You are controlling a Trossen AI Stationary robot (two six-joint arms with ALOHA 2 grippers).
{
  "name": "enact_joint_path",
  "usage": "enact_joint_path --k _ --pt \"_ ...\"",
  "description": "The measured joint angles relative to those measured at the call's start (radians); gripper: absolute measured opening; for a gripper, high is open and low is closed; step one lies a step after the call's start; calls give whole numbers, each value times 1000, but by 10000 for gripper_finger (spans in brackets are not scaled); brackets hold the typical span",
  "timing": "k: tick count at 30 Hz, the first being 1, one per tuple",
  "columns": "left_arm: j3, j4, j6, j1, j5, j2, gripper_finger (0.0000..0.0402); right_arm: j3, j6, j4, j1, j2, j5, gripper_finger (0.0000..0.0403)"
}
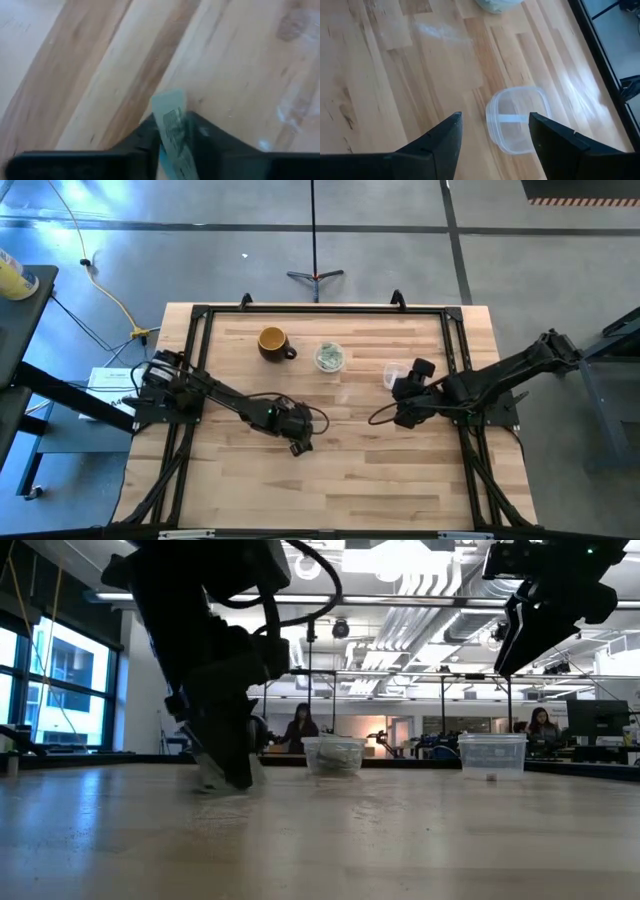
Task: Pick and place items into bin
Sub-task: Put the light green stevia packet into the left transparent bin
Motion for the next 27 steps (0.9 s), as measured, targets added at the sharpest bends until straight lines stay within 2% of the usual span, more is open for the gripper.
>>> enact_joint_path --k 5,14,21,27 --pt "27 -24 84 29 39 -19 36 0 28 -4 0 0 -7 222" --pt "217 -60 338 144 12 -88 37 0 52 -2 1 -1 13 211" --pt "315 -21 666 375 11 -91 37 0 91 -12 16 -45 40 193" --pt "312 74 689 601 189 -61 37 0 110 -37 13 -79 29 182"
